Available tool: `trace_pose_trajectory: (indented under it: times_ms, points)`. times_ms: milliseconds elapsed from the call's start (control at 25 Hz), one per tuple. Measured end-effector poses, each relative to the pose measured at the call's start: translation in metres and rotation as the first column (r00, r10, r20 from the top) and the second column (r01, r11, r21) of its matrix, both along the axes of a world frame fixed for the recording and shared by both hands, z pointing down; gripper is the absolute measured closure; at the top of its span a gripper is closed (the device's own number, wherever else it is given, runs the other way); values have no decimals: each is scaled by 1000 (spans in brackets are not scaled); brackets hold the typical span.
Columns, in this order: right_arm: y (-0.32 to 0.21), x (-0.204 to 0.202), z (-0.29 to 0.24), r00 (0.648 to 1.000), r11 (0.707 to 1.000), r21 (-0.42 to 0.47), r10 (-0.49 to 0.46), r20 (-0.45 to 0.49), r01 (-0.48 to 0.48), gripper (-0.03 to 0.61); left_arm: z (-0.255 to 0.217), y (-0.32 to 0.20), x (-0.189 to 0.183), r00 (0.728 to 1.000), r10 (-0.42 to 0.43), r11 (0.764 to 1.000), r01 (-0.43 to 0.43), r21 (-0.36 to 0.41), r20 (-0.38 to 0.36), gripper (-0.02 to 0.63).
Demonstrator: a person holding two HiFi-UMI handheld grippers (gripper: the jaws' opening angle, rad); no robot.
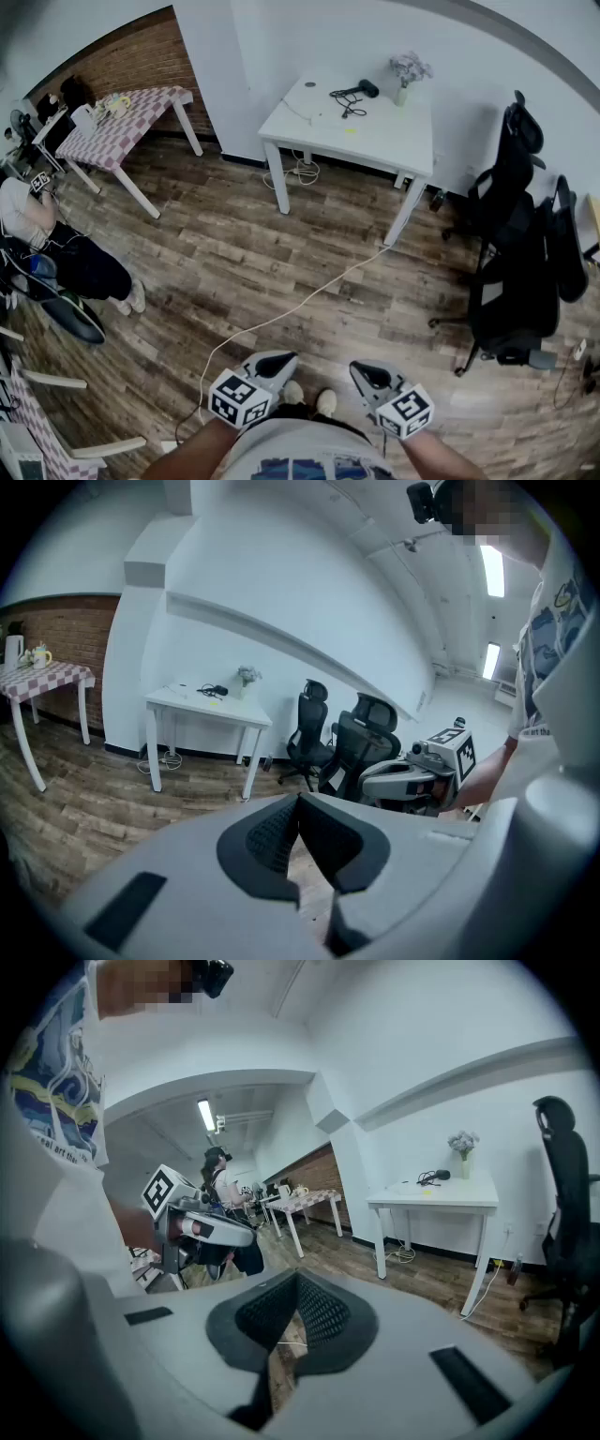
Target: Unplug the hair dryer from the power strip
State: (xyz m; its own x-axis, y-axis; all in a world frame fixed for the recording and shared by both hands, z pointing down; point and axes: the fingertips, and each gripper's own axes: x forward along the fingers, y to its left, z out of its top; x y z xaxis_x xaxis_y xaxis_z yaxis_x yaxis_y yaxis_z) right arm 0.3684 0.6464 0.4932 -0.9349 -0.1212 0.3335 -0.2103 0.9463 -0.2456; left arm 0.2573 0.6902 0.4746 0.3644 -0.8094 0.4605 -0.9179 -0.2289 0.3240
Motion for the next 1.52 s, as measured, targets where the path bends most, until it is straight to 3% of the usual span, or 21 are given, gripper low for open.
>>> trace_pose_trajectory:
  times_ms: [280,640,1040,1120,1200,1520]
  points:
    - [-21,18,9,1000,1000,8,-22,4,22,583,-2,-22,14,998,-53,998,54,36,-22,611]
    - [-62,-19,5,1000,999,43,18,3,-18,583,3,-68,-16,998,-9,998,13,61,-56,611]
    - [-120,-129,-13,991,991,30,133,-16,-132,581,-7,-127,-128,995,94,993,-91,81,-25,609]
    - [-130,-154,-18,989,988,50,150,-4,-149,546,-9,-137,-152,993,116,990,-115,80,-12,609]
    - [-138,-173,-19,986,984,59,169,-10,-168,570,-7,-148,-173,991,132,988,-131,82,-8,609]
    - [-184,-216,-25,967,966,65,254,-25,-252,572,-2,-192,-222,986,161,984,-156,91,-41,609]
